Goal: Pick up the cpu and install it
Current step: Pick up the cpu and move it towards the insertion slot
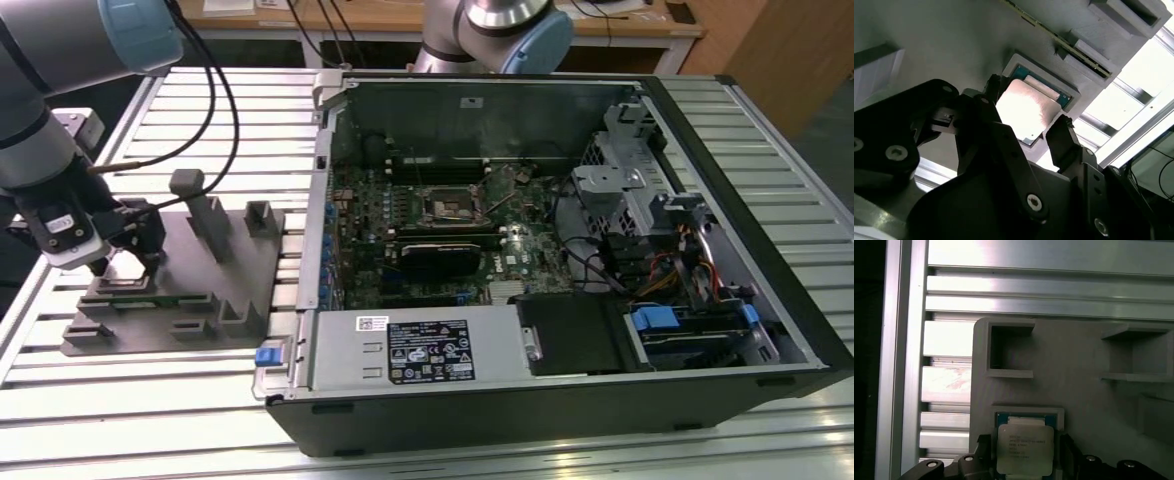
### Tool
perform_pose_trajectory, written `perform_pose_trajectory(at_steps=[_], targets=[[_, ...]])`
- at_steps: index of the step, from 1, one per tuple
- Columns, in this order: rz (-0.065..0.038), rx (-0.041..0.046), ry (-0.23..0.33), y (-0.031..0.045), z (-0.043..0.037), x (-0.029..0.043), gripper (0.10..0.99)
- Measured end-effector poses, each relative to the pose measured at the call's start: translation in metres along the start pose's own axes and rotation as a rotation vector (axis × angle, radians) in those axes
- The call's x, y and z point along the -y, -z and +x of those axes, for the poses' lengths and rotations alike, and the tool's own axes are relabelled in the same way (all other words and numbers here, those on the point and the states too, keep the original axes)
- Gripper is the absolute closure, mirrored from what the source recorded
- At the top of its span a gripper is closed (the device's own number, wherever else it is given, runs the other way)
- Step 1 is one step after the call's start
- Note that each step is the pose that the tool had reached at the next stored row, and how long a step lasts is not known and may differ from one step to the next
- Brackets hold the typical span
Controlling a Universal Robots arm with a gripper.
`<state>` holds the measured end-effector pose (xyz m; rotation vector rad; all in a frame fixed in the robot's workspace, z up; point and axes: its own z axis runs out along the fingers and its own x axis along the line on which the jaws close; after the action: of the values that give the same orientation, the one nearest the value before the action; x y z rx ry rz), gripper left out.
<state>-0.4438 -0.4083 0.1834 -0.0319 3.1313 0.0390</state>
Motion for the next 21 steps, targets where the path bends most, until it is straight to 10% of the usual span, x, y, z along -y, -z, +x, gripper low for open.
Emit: perform_pose_trajectory(at_steps=[21], targets=[[0.0, -0.0005, 0.0, 0.0017, -0.0001, 0.0, 0.529]])
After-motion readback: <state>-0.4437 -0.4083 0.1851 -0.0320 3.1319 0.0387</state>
